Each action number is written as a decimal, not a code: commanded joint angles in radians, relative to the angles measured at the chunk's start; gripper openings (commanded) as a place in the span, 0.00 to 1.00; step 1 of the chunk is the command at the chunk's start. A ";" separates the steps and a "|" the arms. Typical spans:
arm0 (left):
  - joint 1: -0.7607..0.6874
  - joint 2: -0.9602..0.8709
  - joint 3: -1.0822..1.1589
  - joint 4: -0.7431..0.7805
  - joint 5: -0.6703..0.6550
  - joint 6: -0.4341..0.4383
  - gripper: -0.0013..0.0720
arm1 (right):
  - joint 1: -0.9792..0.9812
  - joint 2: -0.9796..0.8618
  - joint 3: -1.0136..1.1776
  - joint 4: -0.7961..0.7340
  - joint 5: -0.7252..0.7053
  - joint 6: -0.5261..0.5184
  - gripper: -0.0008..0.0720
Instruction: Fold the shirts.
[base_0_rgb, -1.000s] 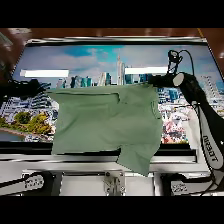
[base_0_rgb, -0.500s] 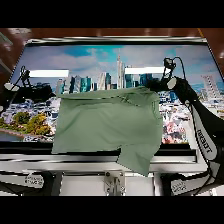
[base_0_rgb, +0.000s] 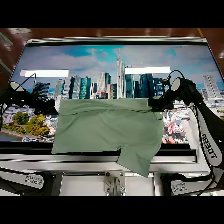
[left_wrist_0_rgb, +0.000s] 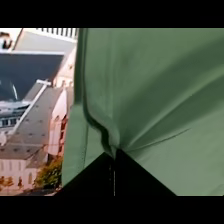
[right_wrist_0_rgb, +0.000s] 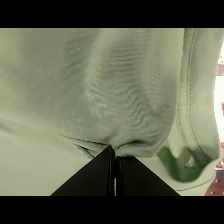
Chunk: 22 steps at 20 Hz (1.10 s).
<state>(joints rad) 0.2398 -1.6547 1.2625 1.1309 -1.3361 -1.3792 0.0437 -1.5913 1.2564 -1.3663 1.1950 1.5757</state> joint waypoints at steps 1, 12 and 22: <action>0.000 -0.016 0.008 0.059 -0.046 -0.051 0.07 | 0.000 -0.012 -0.012 -0.100 0.038 0.041 0.10; 0.030 -0.046 0.031 -0.039 -0.050 -0.060 0.60 | -0.017 -0.020 -0.008 0.001 -0.063 0.046 0.77; 0.322 0.306 -0.366 0.014 -0.250 0.164 0.84 | -0.358 0.387 -0.219 -0.134 0.336 -0.140 0.81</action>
<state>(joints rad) 0.4477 -1.4773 1.1076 1.1397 -1.5898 -1.3106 -0.1715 -1.3376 1.1519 -1.5364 1.4597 1.4982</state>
